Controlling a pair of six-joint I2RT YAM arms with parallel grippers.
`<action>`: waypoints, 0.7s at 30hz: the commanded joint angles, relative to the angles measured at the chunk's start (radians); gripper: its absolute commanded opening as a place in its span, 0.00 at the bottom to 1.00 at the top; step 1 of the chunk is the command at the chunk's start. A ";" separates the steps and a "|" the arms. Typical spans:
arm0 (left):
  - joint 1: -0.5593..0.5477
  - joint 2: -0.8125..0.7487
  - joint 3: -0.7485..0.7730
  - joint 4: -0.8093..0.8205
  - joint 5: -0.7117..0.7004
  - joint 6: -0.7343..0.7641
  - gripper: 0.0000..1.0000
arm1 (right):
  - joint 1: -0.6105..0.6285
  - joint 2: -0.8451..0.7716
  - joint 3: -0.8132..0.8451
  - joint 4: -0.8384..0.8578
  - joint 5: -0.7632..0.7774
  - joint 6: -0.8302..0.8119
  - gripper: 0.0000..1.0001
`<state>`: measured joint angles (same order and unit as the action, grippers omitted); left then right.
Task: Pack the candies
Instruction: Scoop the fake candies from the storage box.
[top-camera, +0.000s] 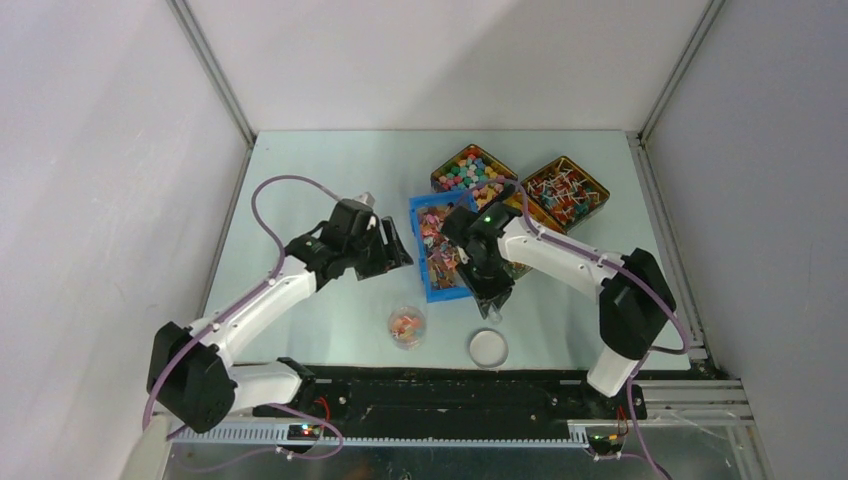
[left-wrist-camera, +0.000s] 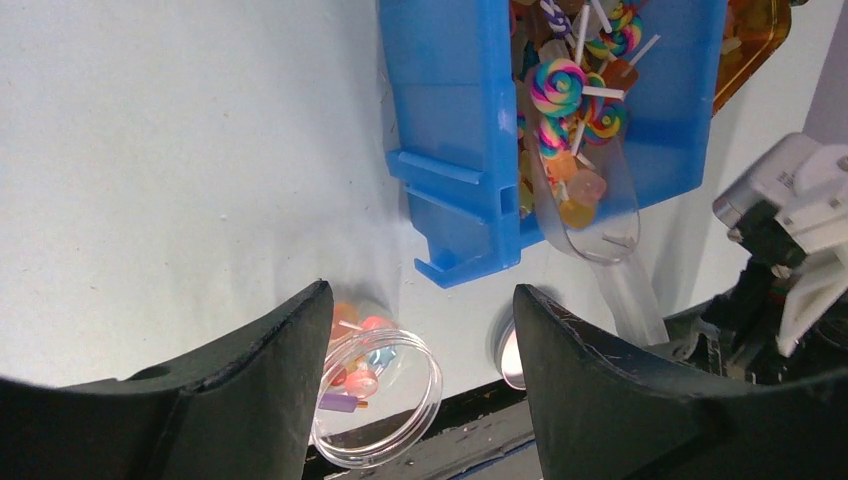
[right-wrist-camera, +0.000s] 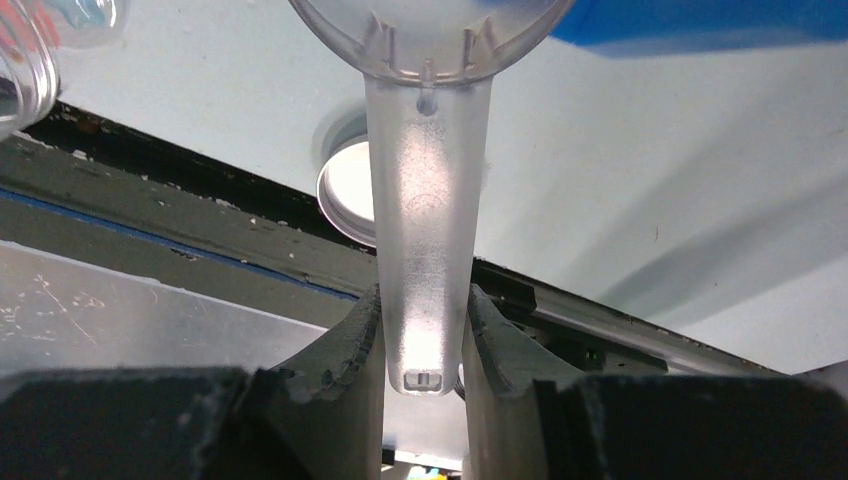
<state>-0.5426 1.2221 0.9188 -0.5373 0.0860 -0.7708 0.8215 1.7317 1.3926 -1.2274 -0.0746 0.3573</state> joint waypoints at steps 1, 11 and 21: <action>0.006 -0.051 -0.013 0.005 -0.015 -0.016 0.72 | 0.036 -0.076 -0.038 -0.035 0.027 0.021 0.00; 0.006 -0.121 -0.058 -0.002 -0.023 -0.025 0.73 | 0.127 -0.136 -0.079 -0.067 0.074 0.069 0.00; 0.006 -0.236 -0.125 -0.006 -0.050 -0.021 0.82 | 0.147 -0.171 -0.088 -0.086 0.105 0.091 0.00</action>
<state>-0.5426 1.0378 0.8066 -0.5468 0.0608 -0.7860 0.9649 1.6104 1.3014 -1.2987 -0.0181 0.4232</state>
